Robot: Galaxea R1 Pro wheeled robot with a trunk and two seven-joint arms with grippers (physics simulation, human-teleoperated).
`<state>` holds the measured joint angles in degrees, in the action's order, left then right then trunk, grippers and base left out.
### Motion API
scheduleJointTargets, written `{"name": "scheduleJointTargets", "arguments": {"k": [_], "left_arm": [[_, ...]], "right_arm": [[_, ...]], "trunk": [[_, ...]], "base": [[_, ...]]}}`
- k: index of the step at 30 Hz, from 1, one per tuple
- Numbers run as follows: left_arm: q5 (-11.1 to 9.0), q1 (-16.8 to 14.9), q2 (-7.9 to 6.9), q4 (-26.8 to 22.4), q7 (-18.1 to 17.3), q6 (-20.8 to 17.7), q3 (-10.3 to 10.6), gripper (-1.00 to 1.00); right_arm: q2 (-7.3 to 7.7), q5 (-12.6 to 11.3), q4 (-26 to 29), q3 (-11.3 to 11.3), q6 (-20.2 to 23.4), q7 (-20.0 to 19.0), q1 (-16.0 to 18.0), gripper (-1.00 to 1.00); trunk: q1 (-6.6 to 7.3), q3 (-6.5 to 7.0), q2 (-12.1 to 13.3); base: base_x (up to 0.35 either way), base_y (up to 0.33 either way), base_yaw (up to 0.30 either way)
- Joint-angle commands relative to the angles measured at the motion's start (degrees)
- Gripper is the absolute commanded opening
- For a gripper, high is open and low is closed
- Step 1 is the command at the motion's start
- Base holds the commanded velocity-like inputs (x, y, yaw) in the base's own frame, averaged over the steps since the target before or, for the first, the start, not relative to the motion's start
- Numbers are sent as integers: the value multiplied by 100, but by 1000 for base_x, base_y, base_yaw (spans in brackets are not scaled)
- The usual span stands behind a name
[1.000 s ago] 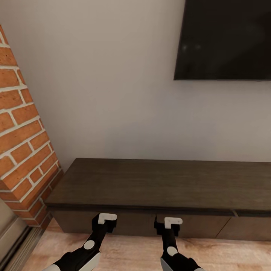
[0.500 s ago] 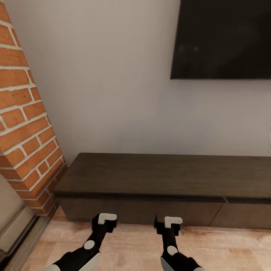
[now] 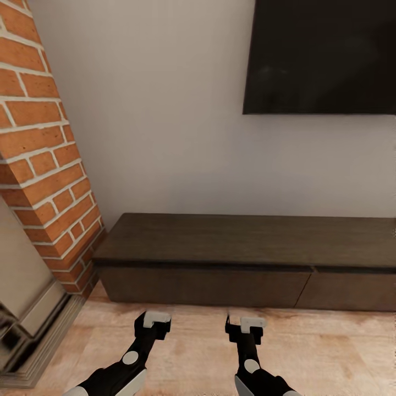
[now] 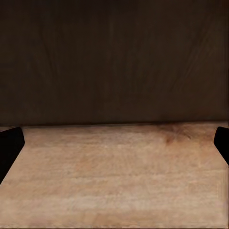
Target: Place each of the two pumpkins and all three candles from the living room inside a cabinet in the living room (use any cabinet), then make sure every cabinet is closed, and position the cauldron so it is next to a table in the living room.
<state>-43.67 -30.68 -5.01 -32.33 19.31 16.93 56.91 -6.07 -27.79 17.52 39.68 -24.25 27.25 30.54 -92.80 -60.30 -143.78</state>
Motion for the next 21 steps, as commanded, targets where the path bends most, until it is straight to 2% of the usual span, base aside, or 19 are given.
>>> {"name": "scheduleJointTargets", "arguments": {"k": [1,10,21], "left_arm": [[-43,-8,-5,-9,42,27,48,100],[-53,-8,-8,-10,37,29,48,100],[-46,-8,-8,-11,37,27,48,100]], "right_arm": [[3,-51,-3,48,-27,26,6,100],[5,-48,-3,45,-27,26,7,100],[-6,6,18,64,-35,29,7,100]], "trunk": [[3,-5,-3],[3,-5,-3],[31,238,12]], "base": [[-141,0,0],[-34,0,0],[-1,0,0]]}}
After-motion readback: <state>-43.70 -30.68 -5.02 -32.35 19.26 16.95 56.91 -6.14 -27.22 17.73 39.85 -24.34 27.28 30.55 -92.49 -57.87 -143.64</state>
